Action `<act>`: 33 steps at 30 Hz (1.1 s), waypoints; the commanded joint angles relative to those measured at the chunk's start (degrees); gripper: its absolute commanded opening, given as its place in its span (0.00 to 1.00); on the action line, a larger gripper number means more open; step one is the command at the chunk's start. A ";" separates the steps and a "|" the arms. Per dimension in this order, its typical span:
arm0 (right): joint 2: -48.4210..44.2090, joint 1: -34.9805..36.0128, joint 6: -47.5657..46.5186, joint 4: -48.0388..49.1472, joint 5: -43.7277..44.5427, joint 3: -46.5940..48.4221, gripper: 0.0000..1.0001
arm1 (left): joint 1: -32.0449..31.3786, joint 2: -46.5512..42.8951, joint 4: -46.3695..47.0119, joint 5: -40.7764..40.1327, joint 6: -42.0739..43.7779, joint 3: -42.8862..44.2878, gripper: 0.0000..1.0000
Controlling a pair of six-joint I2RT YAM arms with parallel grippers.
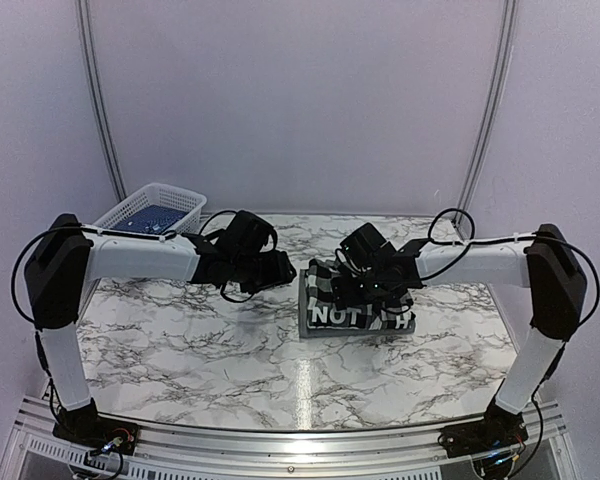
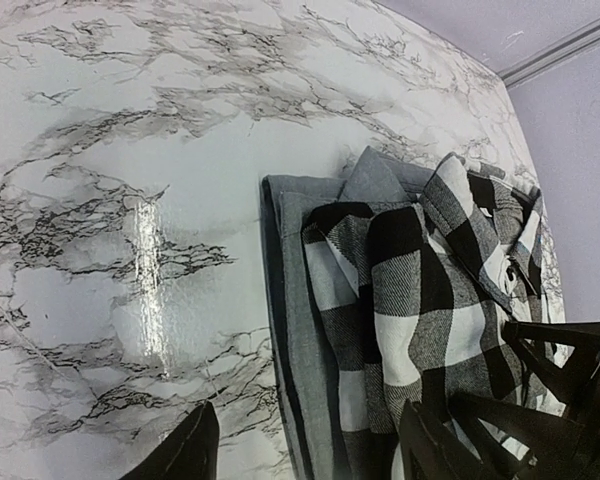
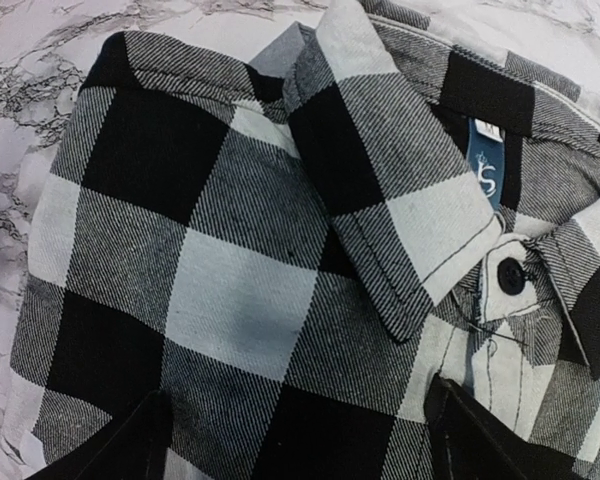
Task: Fold and stack the long sleeve shirts
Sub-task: Smooth out the square-folded shirt, then move the square-folded shirt to the corner of the board.
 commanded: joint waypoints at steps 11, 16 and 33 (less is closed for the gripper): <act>1.66 3.37 -4.73 9.94 -8.02 8.73 0.99 | 3.21 -8.46 -1.26 -0.87 2.41 -7.18 0.64; 13.75 3.43 -7.22 10.89 -16.21 20.13 0.98 | 5.05 -11.48 -1.26 -0.70 2.54 -9.98 0.64; 30.87 -1.20 -4.17 10.14 -18.65 31.89 0.98 | 7.67 -15.93 -1.25 0.00 2.78 -14.44 0.64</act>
